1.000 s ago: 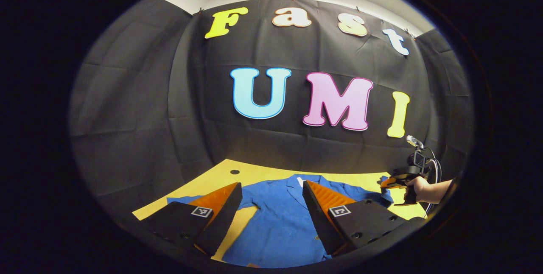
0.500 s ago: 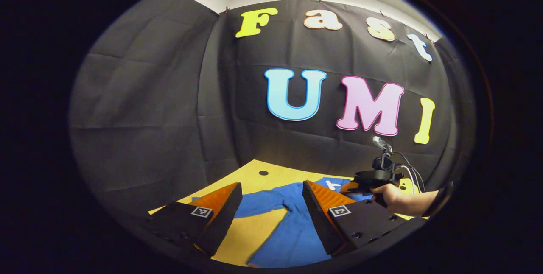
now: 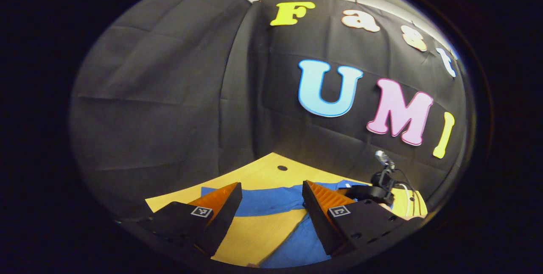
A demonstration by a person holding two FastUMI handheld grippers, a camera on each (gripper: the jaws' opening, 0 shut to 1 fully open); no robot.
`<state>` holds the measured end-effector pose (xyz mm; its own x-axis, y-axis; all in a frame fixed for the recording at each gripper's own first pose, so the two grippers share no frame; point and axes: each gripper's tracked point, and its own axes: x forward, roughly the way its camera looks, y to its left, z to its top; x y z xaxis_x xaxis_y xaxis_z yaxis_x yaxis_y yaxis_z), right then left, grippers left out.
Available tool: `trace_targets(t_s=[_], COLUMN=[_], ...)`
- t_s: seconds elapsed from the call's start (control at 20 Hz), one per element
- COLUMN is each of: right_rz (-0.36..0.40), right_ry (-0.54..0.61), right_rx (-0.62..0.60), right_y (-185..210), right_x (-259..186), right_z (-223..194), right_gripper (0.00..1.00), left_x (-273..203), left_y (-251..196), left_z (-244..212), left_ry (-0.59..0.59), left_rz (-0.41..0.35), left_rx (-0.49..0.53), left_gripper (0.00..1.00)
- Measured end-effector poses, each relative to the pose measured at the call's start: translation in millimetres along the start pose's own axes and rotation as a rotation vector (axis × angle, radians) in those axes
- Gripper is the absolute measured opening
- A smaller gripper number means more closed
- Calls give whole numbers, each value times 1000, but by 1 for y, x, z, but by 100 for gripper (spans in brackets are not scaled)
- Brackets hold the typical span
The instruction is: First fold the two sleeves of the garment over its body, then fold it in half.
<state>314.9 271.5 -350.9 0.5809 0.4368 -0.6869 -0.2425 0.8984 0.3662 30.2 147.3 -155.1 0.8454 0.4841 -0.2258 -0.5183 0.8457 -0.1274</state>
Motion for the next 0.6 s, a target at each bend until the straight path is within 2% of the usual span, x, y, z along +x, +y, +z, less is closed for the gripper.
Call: trace_targets(t_s=[0.15, 0.35, 0.45, 0.6], right_rz=[-17, -67, -87, -175], right_ry=[-72, -209, -233, -218], right_rx=[-39, -136, -192, -294], right_y=[-25, -73, -96, -141], right_x=[-42, -114, -153, -210], right_z=[9, 18, 9, -8], right_gripper=[98, 98, 98, 98], left_x=[31, 73, 91, 119], left_y=[34, 74, 102, 134], left_z=[-10, -57, -87, -128], left_ry=[14, 255, 368, 523], left_rz=[72, 169, 246, 335], left_rx=[-24, -19, -27, -2], left_gripper=[82, 83, 84, 85])
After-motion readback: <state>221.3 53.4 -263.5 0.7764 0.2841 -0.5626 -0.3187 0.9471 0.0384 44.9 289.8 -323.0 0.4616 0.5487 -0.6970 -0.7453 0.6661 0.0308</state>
